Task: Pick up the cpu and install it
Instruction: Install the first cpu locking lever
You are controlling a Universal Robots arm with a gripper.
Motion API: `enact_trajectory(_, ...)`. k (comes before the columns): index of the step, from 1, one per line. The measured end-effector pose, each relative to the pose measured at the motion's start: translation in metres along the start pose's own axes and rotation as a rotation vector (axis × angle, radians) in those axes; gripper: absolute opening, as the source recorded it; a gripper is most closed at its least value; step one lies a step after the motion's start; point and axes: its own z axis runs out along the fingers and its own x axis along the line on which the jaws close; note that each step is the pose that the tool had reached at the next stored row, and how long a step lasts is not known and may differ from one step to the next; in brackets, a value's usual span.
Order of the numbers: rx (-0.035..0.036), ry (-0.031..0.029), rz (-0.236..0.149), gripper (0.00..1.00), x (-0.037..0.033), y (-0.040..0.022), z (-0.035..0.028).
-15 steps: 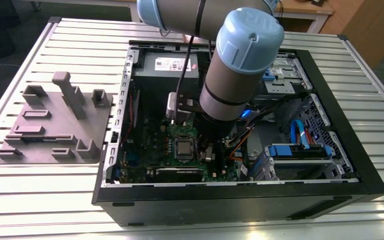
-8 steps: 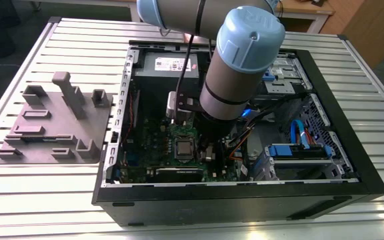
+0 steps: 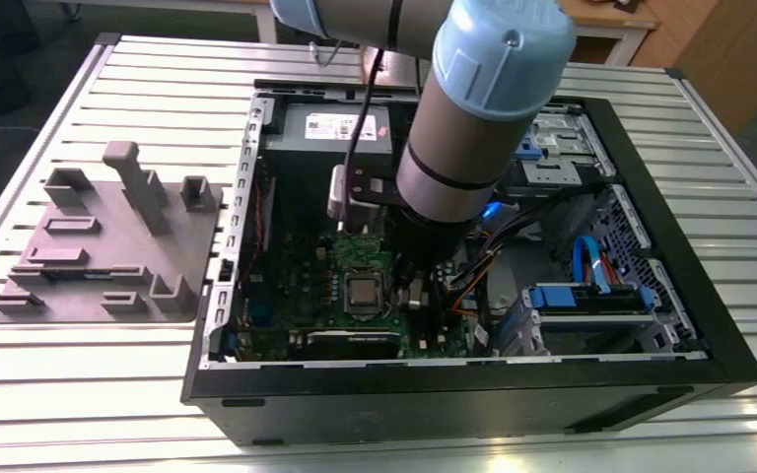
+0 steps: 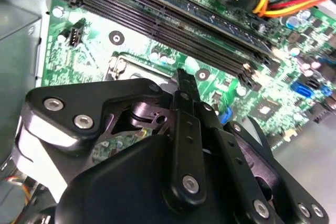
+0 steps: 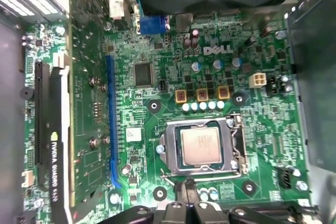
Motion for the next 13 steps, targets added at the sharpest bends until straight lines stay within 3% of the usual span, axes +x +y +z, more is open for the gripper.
enact_trajectory(4, -0.0001, -0.0008, 0.0, 0.1, 0.0003, 0.0017, -0.0113)
enact_trajectory(8, 0.0011, -0.0024, -0.001, 0.1, 0.0006, 0.0054, -0.0138)
enact_trajectory(10, 0.0082, -0.0031, -0.004, 0.1, 0.0007, 0.0066, -0.0138)
enact_trajectory(13, 0.0246, -0.0054, -0.006, 0.1, 0.001, 0.0086, -0.0137)
